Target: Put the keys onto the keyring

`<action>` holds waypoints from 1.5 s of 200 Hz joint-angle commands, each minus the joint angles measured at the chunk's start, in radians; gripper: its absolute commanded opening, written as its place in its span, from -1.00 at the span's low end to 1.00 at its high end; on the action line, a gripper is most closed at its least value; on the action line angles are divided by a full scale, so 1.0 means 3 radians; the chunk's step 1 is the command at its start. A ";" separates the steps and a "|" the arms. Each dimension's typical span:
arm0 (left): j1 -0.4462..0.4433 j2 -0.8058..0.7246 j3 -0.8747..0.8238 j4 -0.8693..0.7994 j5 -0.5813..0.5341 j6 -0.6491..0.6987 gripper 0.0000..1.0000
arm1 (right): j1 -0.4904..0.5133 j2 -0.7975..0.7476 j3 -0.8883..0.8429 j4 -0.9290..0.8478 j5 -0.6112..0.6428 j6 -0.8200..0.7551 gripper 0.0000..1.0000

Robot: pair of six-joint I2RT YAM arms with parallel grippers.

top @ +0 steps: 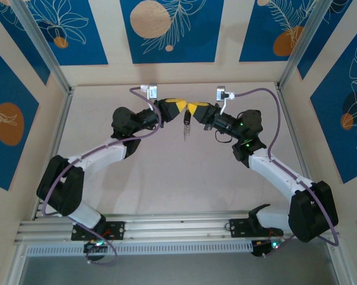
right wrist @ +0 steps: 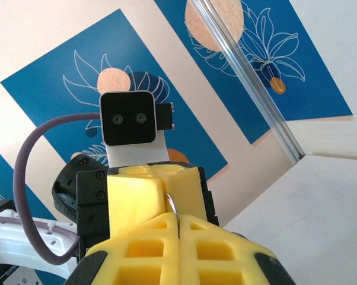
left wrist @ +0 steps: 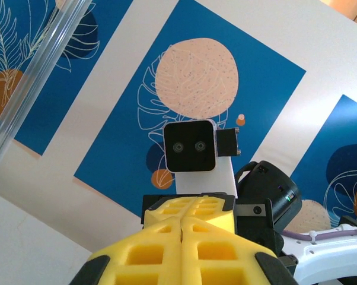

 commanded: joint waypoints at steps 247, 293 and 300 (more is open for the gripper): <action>0.0471 0.0439 0.1910 -0.4095 0.1070 0.2705 -0.25 | -0.0692 0.1012 0.1602 -0.2425 -0.1922 -0.1546 -1.00; 0.0470 0.0773 0.2433 -0.4770 0.1094 0.3119 -0.35 | -0.0678 0.1170 0.1745 -0.2478 -0.1969 -0.1557 -1.00; 0.0470 0.0800 0.2474 -0.4816 0.1105 0.3141 -0.36 | -0.0678 0.1183 0.1754 -0.2482 -0.1969 -0.1559 -1.00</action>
